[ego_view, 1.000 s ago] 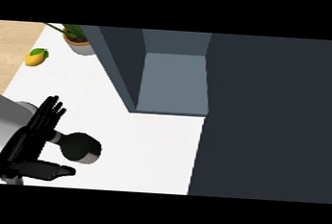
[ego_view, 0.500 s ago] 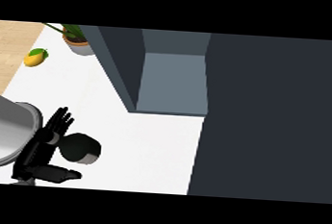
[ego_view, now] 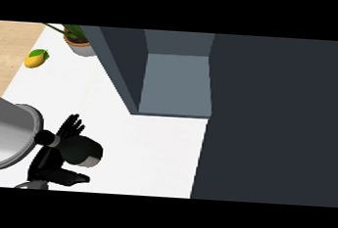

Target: Pick up the wine, place it into the cabinet and close the cabinet

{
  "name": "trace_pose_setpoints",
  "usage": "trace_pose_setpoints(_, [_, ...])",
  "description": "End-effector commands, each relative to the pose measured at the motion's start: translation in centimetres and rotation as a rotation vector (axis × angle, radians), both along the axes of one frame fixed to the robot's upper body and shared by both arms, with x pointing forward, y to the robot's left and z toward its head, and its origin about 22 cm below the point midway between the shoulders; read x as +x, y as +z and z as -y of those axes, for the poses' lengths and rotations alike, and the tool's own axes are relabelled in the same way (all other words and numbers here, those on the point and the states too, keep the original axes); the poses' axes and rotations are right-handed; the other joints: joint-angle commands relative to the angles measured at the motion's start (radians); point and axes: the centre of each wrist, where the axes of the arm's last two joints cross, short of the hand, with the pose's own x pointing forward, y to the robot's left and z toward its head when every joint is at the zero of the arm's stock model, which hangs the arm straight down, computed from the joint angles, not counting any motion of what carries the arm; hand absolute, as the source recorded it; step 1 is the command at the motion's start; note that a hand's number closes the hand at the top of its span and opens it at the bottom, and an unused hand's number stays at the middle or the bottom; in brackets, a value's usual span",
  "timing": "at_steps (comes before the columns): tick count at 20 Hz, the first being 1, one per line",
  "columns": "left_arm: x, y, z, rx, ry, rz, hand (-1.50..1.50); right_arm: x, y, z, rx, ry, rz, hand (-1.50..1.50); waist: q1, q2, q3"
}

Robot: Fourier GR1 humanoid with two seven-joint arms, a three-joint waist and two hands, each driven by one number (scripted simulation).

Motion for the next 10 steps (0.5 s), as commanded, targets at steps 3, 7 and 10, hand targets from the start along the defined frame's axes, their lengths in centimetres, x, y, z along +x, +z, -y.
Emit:
trace_pose_setpoints(3, [0.2, -1.0, -1.3, -0.080, -0.028, -0.017, -1.50, -1.5, 0.3, -0.2, 0.038, 0.048, 0.010, -1.50, -0.001, 0.001, 0.000])
trace_pose_setpoints(7, [0.9, -2.0, 0.8, -0.082, -0.035, 0.029, -1.50, -3.3, 0.9, -0.4, 0.030, 0.046, 0.020, -1.50, -0.006, 0.000, -0.001])
trace_pose_setpoints(10, [1.6, -1.4, 0.5, -0.092, -0.052, 0.013, -1.50, -1.7, -0.8, -0.1, 0.026, 0.031, 0.016, -1.50, -0.001, 0.000, 0.000])
